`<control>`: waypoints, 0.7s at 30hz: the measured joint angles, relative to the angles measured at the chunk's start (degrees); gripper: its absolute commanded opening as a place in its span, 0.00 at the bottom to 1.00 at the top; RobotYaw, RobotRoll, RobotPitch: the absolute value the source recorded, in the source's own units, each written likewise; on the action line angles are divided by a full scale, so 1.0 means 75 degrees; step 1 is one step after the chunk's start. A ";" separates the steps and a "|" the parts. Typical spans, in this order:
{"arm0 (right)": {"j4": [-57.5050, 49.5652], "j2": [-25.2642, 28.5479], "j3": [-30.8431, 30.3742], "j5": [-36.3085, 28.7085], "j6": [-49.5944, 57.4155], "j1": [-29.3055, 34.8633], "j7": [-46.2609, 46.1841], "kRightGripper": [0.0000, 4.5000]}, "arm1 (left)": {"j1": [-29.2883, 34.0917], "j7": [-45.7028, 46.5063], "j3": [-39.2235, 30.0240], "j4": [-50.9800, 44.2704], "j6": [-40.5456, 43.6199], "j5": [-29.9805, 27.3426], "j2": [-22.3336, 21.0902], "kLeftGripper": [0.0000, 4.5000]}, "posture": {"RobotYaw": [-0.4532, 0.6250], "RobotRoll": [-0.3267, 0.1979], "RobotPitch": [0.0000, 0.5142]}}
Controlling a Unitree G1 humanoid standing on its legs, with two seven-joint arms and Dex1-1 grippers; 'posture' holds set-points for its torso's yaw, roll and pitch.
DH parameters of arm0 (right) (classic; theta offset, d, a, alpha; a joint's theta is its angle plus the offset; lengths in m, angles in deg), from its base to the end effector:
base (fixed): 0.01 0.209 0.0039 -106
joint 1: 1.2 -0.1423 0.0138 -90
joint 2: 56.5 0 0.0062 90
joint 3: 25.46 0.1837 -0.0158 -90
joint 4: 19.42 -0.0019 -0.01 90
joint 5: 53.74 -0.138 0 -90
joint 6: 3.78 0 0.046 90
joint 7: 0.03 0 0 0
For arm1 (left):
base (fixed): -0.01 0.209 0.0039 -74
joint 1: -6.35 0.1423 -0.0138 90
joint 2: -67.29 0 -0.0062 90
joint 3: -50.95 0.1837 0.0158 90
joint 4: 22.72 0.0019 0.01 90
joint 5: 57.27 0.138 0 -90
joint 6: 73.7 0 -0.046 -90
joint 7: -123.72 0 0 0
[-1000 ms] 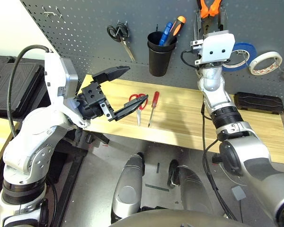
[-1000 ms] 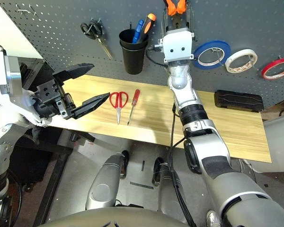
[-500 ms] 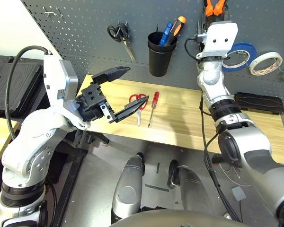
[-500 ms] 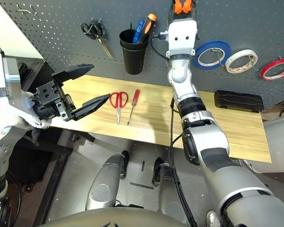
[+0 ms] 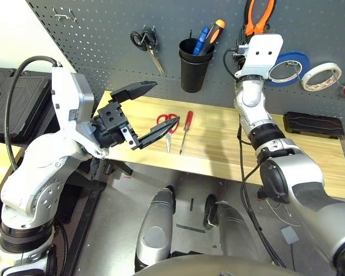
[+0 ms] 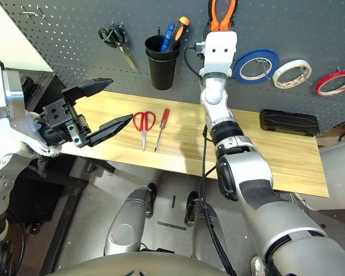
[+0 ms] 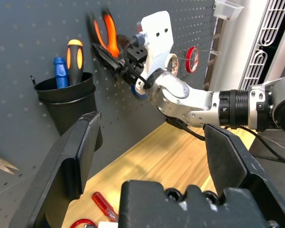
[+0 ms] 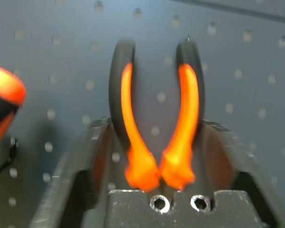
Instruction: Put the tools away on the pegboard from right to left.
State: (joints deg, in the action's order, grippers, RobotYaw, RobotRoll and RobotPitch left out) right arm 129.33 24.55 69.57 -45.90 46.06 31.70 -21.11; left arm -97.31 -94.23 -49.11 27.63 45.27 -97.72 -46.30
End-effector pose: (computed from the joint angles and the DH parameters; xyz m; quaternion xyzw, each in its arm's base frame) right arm 0.3505 -0.1244 0.1625 -0.0464 -0.3347 -0.0896 0.9369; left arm 0.1896 0.2048 0.2210 0.1293 -0.1476 -0.4730 0.8590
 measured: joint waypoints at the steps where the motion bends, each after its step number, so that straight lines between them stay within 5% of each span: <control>1: -0.0020 0.0008 -0.0015 0.0056 -0.0118 0.0064 -0.0063 0.99 | 0.0008 0.0000 0.0000 0.0000 0.0000 0.0001 -0.0001 1.00 | 0.83 0.62 0.43; 11: -0.0928 0.0476 -0.0545 0.1236 -0.1852 0.0929 -0.0622 0.99 | 0.0006 -0.0001 0.0061 0.0028 -0.0001 0.0238 -0.0078 1.00 | 0.82 0.62 0.44; 21: -0.2178 0.0747 -0.1115 0.1229 -0.2589 0.3172 0.0731 0.99 | 0.0074 0.0136 0.0391 0.0677 -0.0195 0.1238 -0.0054 1.00 | 0.82 0.62 0.45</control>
State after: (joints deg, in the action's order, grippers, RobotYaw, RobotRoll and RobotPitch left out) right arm 113.00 30.15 61.21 -36.68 26.64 55.49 -15.63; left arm -96.76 -93.21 -46.18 32.70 43.81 -88.43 -46.71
